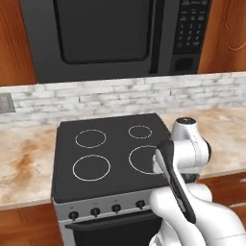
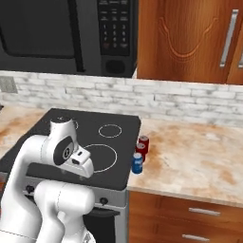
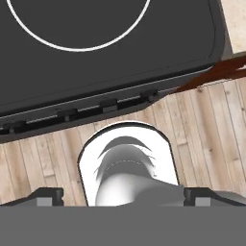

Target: Four empty soda cans are scattered around the kitchen. Gather all the cans and cluster them next to the stove for recycling.

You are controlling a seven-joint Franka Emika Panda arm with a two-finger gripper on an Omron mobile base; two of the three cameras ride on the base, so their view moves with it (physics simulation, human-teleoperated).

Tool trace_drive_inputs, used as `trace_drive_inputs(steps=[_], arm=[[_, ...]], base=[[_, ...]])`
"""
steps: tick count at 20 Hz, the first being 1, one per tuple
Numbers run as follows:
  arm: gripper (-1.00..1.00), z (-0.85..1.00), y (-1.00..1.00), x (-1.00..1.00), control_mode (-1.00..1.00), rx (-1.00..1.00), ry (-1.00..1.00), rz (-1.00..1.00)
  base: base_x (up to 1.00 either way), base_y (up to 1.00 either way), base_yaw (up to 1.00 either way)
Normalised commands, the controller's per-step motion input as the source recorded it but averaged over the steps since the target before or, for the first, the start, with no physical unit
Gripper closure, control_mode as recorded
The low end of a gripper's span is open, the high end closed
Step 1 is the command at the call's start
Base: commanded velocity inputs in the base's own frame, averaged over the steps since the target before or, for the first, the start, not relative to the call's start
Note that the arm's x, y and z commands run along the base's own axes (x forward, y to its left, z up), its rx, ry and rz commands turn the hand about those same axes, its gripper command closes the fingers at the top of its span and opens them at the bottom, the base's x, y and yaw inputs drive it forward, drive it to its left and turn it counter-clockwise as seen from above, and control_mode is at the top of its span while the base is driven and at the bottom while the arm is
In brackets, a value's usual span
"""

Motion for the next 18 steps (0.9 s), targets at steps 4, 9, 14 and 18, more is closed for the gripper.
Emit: trace_drive_inputs(steps=[4, 9, 14, 18], arm=[[-1.0, 0.0, 0.0, 0.0, 1.0, 0.0, 0.0, 0.0], [-1.0, 0.0, 0.0, 0.0, 1.0, 0.0, 0.0, 0.0], [-1.0, 0.0, 0.0, 0.0, 1.0, 0.0, 0.0, 0.0], [-1.0, 0.0, 0.0, 0.0, 1.0, 0.0, 0.0, 0.0]], base=[[-0.29, 0.51, 0.15], [-0.09, 0.44, 0.46], [0.0, 0.2, 0.49], [-0.02, 0.22, 0.5]])
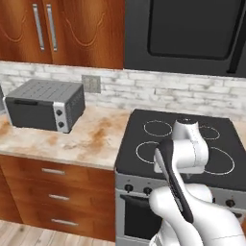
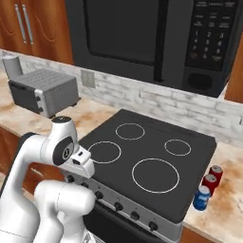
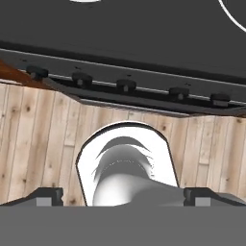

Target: Four empty soda cans are scattered around the kitchen. Gather all the cans and cluster them next to the stove for recycling.

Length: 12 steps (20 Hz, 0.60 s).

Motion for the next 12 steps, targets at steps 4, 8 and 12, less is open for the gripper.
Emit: trace_drive_inputs(steps=[4, 8, 12], arm=[[-1.0, 0.0, 0.0, 0.0, 1.0, 0.0, 0.0, 0.0], [-1.0, 0.0, 0.0, 0.0, 1.0, 0.0, 0.0, 0.0], [-1.0, 0.0, 0.0, 0.0, 1.0, 0.0, 0.0, 0.0]], base=[[-0.04, 0.32, 0.49], [-0.09, 0.38, 0.47], [-0.11, 0.47, 0.46]])
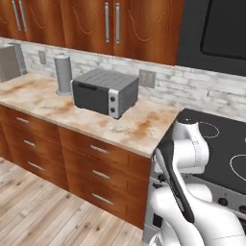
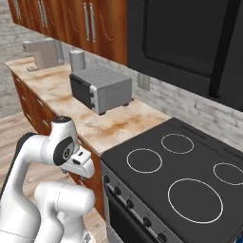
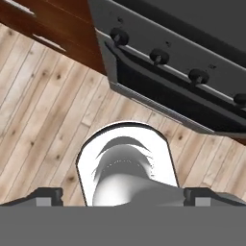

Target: Four empty soda cans are scattered around the kitchen. Gather all the cans and cluster them next to the stove for recycling.

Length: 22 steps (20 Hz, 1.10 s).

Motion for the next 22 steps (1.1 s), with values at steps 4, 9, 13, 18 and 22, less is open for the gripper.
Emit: trace_drive_inputs(steps=[4, 9, 13, 18, 22], arm=[[-1.0, 0.0, 0.0, 0.0, 1.0, 0.0, 0.0, 0.0], [-1.0, 0.0, 0.0, 0.0, 1.0, 0.0, 0.0, 0.0], [-1.0, 0.0, 0.0, 0.0, 1.0, 0.0, 0.0, 0.0], [-1.0, 0.0, 0.0, 0.0, 1.0, 0.0, 0.0, 0.0], [-1.0, 0.0, 0.0, 0.0, 1.0, 0.0, 0.0, 0.0]], base=[[0.0, 0.55, 0.39], [0.05, 0.72, 0.28], [0.13, 0.94, 0.16], [0.19, 0.97, 0.13], [-0.02, 0.56, 0.41]])
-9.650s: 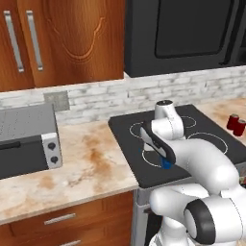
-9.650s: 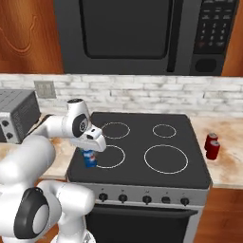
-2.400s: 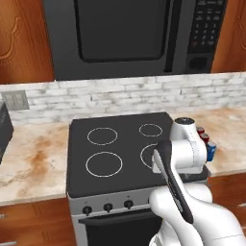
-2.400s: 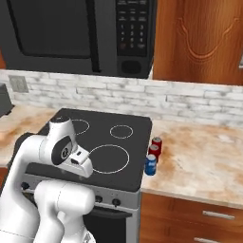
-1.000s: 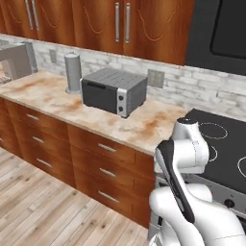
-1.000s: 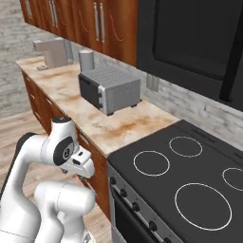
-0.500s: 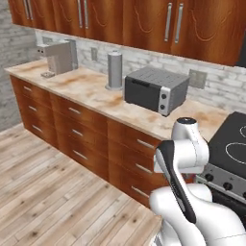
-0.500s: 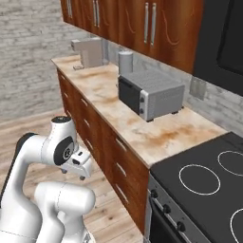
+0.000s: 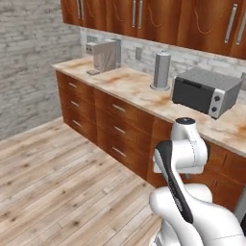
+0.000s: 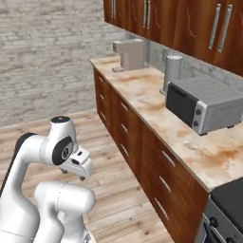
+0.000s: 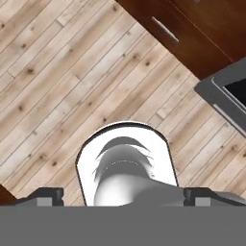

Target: Four empty soda cans are scattered around the kitchen. Gather all the cans and cluster them next to the stove for recycling.

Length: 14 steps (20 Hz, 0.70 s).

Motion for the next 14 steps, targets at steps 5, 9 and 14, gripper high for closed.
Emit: trace_drive_inputs(steps=[5, 9, 14], arm=[[-1.0, 0.0, 0.0, 0.0, 1.0, 0.0, 0.0, 0.0], [-1.0, 0.0, 0.0, 0.0, 1.0, 0.0, 0.0, 0.0], [-1.0, 0.0, 0.0, 0.0, 1.0, 0.0, 0.0, 0.0]], base=[[-0.05, 0.37, 0.48], [-0.01, 0.23, 0.5], [0.0, 0.19, 0.5]])
